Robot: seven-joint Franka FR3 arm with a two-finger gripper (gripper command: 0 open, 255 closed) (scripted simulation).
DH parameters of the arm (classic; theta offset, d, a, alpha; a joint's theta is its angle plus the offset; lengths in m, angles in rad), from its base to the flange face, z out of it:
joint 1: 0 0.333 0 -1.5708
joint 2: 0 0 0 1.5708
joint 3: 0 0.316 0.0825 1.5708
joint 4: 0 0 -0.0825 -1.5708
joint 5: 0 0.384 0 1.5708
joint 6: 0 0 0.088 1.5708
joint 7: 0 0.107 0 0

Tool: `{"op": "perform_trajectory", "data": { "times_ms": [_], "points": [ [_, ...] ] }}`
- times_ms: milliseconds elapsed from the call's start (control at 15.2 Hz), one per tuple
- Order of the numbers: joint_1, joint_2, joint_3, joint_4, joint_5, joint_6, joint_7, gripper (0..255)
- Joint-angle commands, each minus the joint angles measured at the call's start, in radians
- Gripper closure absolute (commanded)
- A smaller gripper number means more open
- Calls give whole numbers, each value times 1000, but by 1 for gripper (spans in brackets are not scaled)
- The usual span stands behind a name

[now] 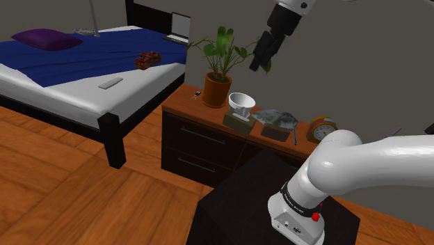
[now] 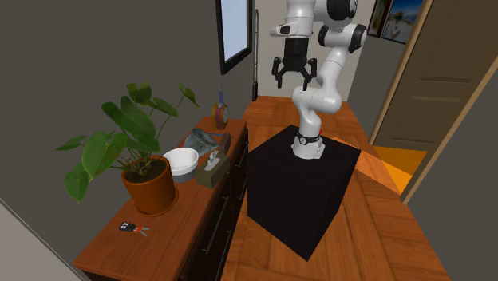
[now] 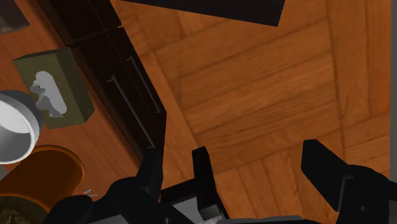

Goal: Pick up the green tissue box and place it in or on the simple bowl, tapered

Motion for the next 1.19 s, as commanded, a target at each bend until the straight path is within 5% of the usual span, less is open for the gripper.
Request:
{"op": "perform_trajectory", "data": {
  "times_ms": [0,1122],
  "points": [
    [0,0,0,0,0,0,0,0],
    [-140,400,26,-140,-293,381,27,0]
  ]
}}
